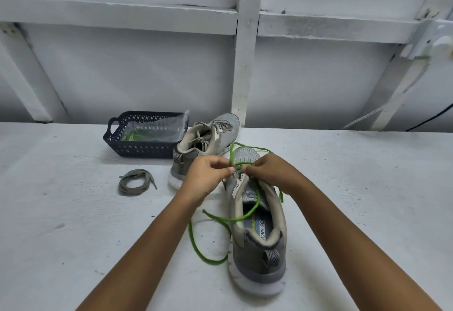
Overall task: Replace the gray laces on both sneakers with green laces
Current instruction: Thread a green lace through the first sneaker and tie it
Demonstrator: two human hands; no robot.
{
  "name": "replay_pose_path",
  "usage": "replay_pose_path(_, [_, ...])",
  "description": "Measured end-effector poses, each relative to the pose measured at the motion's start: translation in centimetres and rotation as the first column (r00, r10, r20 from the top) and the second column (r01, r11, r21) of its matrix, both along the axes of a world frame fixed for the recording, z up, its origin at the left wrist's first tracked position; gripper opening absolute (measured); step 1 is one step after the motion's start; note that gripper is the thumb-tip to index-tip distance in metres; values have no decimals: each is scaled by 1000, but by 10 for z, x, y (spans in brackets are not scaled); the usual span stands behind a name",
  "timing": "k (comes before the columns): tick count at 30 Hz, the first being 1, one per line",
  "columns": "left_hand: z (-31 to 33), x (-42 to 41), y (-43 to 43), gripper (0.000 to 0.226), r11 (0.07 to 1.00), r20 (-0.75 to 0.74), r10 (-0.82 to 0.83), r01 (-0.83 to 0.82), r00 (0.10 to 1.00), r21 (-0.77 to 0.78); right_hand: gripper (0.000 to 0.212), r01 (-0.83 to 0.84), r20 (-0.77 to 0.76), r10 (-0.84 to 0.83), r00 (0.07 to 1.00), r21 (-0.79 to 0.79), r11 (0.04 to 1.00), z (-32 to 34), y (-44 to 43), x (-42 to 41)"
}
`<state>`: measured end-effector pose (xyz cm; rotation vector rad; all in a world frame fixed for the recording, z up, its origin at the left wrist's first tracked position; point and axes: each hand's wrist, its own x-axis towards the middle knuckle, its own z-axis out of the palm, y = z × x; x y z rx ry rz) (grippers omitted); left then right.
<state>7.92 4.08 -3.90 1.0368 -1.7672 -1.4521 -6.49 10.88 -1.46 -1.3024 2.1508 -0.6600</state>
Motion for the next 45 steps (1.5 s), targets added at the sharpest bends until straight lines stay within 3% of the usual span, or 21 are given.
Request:
replay_pose_path(2, [-5,-3,-1,11,1000,-20,29,-29,999,9,37,51,112,-45,993,-50,997,-5,3,0])
replay_pose_path(6, [-12,-7,0,16,998,-20,62,-62,998,-17,15,145,358,-94,929,-119,982,-15,4,1])
replay_pose_path(9, [-17,-11,0,12,995,-2,88,-88,996,-37,13,176,437,-107,893,-119,977,-23,2,-1])
replay_pose_path(14, [-22,-13,-1,6,993,36,83,-79,996,-89,13,185,459,-113,881,-114,976,-27,2,-3])
replay_pose_path(21, [-22,-14,4,6,942,149,119,-64,982,-330,19,197,468,-125,875,-109,974,-31,1,-4])
replay_pose_path(25, [-22,-15,5,7,930,158,110,-46,981,-364,19,148,418,-95,903,-94,985,-29,1,-4])
replay_pose_path(32, [-19,-10,6,17,929,256,19,77,966,-361,20,95,373,-61,926,-72,993,-27,0,-2])
replay_pose_path(36, [-12,-1,18,53,949,225,-192,239,955,-205,21,87,380,-53,924,-74,993,-28,1,-2])
replay_pose_path(39, [-12,4,25,96,930,384,-283,349,879,-112,16,100,391,-65,918,-70,993,-27,4,-4])
replay_pose_path(41, [-12,3,33,89,938,392,-282,337,876,-78,17,137,413,-89,907,-89,986,-26,7,-5])
replay_pose_path(45, [-11,-3,48,62,973,272,-182,212,945,-87,20,266,543,-125,830,-188,945,-21,21,-7])
